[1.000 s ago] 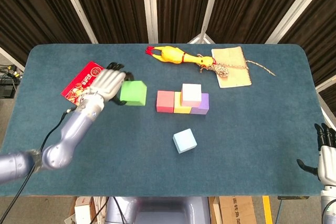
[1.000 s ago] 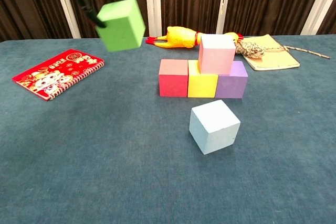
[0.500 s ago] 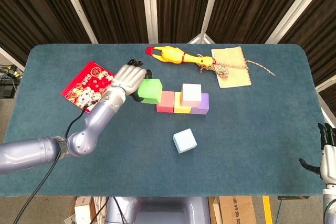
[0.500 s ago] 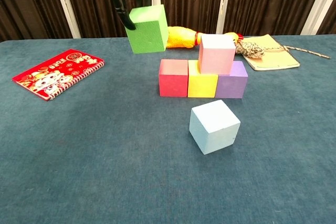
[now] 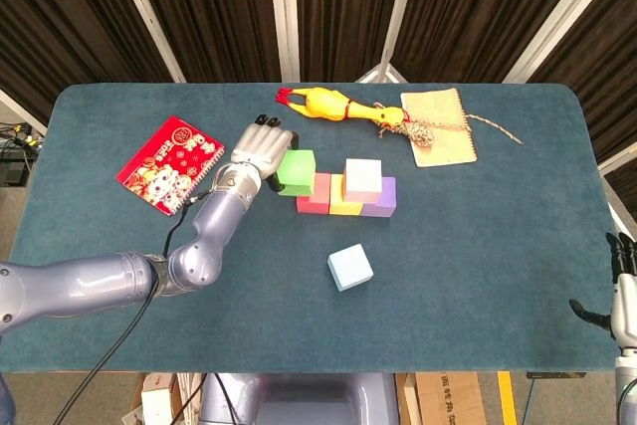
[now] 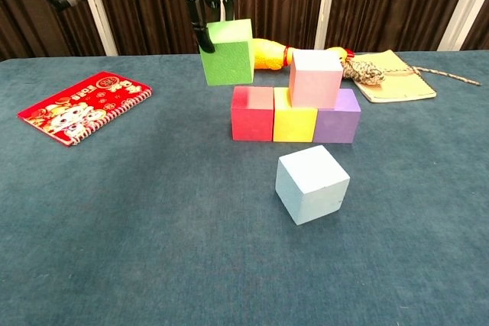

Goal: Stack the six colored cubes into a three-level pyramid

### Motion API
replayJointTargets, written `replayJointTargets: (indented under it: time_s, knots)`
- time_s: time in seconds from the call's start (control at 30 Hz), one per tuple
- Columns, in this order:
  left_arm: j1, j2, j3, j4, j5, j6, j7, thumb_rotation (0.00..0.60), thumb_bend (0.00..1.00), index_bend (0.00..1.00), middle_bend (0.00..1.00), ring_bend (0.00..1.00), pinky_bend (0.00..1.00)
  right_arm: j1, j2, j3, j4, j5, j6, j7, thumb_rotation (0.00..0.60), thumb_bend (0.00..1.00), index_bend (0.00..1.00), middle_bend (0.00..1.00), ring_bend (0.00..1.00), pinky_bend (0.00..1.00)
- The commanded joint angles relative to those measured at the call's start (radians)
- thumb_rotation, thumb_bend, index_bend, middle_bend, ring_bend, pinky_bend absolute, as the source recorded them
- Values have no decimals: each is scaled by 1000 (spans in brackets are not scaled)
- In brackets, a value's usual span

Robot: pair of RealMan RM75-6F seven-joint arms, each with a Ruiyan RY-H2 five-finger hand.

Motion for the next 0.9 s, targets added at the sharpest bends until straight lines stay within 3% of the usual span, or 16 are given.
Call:
replayJointTargets:
  time_s: [0.03, 0.5, 0.53, 0.57, 0.63, 0.9]
  knots:
    - [-18, -35, 4, 32, -10, 7, 4, 600, 397, 336, 336, 88, 51, 3, -2, 0, 3, 4, -5, 0, 600, 154, 80, 67, 0, 0]
    - [-65, -85, -19, 84, -99, 46, 48, 600, 397, 333, 328, 88, 51, 4, 2, 2, 7, 9, -7, 10, 600, 155, 80, 67, 0, 0]
    - [-81, -64, -40, 95, -147, -6, 63, 600, 397, 333, 328, 88, 51, 3, 3, 2, 7, 8, -7, 12, 600, 155, 80, 67, 0, 0]
    - [-82, -85, -18, 99, -170, -11, 78, 600, 397, 333, 328, 88, 51, 3, 3, 2, 7, 8, -7, 14, 600, 155, 80, 67, 0, 0]
    - [-89, -107, -17, 106, -160, 41, 79, 600, 397, 332, 328, 88, 51, 3, 5, 3, 7, 9, -6, 16, 600, 155, 79, 67, 0, 0]
    - [-96, -129, -20, 124, -144, 53, 107, 600, 397, 333, 328, 88, 51, 3, 8, 4, 10, 11, -10, 24, 600, 155, 80, 67, 0, 0]
